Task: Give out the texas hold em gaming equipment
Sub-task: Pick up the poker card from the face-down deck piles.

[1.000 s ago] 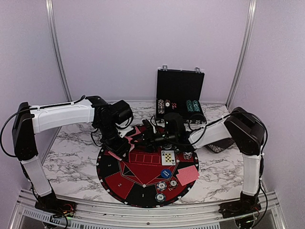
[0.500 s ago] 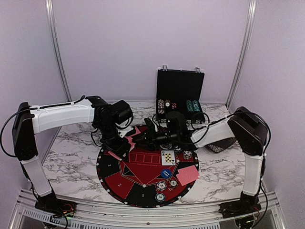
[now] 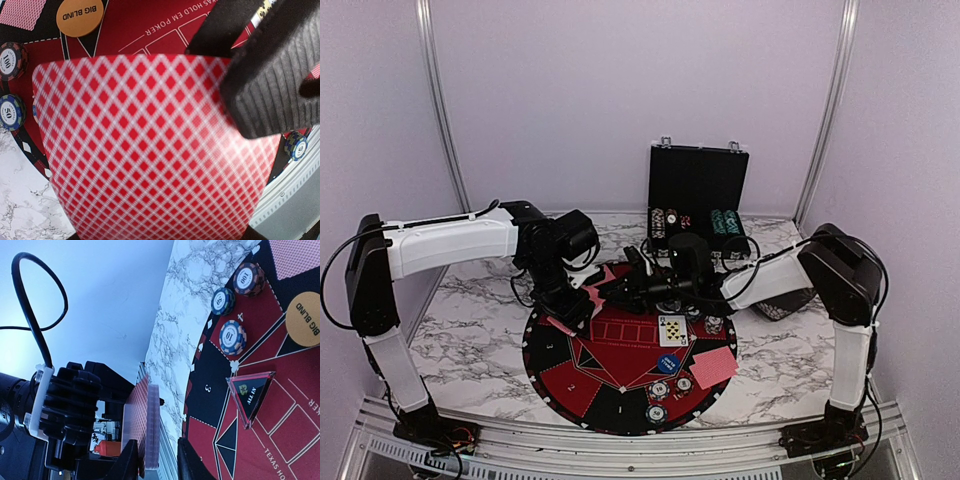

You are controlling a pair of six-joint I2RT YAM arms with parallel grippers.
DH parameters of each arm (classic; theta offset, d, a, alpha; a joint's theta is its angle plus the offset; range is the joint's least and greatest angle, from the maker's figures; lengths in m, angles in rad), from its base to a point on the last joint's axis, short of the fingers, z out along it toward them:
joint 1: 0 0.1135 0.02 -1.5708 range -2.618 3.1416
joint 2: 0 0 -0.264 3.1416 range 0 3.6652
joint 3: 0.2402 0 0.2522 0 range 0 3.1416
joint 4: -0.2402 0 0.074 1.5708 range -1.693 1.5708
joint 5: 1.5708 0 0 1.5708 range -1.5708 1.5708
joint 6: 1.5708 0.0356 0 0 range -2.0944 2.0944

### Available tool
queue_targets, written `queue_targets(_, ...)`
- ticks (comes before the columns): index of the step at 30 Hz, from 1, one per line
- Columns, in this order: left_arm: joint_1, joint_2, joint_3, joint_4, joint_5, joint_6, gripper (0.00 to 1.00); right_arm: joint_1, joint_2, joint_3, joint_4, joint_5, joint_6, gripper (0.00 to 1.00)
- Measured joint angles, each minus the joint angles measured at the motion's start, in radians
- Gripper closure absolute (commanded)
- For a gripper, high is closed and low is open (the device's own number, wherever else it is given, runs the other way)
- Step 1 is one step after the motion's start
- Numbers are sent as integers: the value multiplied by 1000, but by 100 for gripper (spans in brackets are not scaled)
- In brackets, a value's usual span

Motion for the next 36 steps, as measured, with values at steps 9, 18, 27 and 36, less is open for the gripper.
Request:
queue_targets(9,0,0,0,0,0,0,51,0,-15,-11,8,3,5,89)
queue_targets(18,0,0,0,0,0,0,51,-1,-32,-22,21,3,9,100)
queue_targets(27,0,0,0,4,-2,0,51,-13,-58,-42,35,2,14,100)
queue_targets(36,0,0,-8,4,-4,0,51,-50,-97,-114,76,2,39,100)
